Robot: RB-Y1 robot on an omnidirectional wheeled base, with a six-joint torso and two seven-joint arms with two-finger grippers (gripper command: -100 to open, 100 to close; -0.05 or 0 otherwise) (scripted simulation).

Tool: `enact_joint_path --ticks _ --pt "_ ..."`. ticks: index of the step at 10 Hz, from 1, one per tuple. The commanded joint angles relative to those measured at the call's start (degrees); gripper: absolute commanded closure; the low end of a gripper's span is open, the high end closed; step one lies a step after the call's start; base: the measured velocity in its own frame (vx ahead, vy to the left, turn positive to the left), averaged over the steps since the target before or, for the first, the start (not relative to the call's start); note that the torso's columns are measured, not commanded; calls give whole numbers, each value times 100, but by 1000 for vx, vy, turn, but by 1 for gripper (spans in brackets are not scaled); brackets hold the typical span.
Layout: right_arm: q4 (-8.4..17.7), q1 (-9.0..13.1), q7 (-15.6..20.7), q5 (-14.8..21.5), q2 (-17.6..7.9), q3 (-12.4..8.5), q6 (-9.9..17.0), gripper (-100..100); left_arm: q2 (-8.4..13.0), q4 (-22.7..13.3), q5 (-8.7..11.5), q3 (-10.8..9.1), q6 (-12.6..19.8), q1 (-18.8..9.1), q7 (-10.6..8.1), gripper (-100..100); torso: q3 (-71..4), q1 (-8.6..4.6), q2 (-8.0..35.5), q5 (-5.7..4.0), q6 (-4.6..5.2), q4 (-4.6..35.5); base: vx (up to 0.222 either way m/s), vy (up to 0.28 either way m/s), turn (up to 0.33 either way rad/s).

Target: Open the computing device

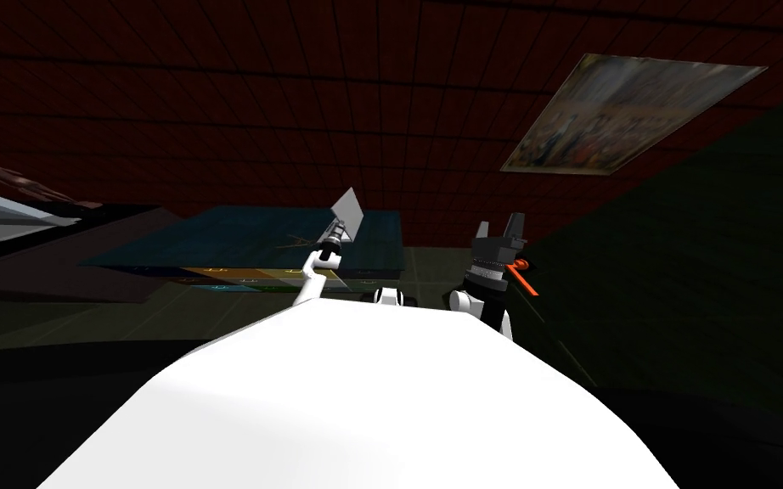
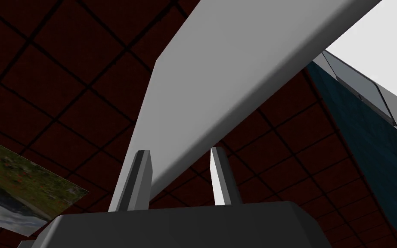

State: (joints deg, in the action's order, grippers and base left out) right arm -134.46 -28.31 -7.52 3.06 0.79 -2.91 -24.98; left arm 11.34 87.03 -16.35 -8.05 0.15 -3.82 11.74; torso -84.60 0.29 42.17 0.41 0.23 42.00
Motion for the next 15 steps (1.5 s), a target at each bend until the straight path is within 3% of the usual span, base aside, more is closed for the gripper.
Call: enact_joint_path --ticks 1,4,5,6,12,13,14,15 --pt "0 0 0 0 0 0 0 0 -143 -117 261 10 64 -103 -281 100 -11 -17 -16 -14 -6 -5 -35 88 10" --pt "-1 0 0 0 0 0 0 0 -340 -242 605 -31 135 -292 -612 100 -7 -24 -5 -28 -11 17 -32 100 28" --pt "0 0 0 0 0 0 0 0 -301 -211 533 -38 121 -263 -530 100 -1 -31 4 -31 -11 20 -11 43 0" --pt "0 -1 0 0 1 1 0 0 -442 -336 717 -65 48 -293 -716 100 2 -50 9 -44 -16 28 -7 69 37" --pt "0 0 0 0 0 0 0 0 -916 -736 1328 -147 -220 -401 -1300 100 15 -22 29 -40 -30 40 2 102 22" --pt "0 0 0 0 0 0 0 0 -864 -681 1270 -128 -163 -364 -1235 100 12 -33 26 -45 -26 41 0 45 3" --pt "0 0 0 0 1 1 0 0 -974 -851 1497 -125 -348 -332 -1469 100 11 -53 25 -51 -22 41 11 65 -2" --pt "-1 0 0 0 1 1 0 0 -1026 -930 1606 -123 -439 -319 -1576 100 9 -44 20 -47 -19 36 11 88 -20"
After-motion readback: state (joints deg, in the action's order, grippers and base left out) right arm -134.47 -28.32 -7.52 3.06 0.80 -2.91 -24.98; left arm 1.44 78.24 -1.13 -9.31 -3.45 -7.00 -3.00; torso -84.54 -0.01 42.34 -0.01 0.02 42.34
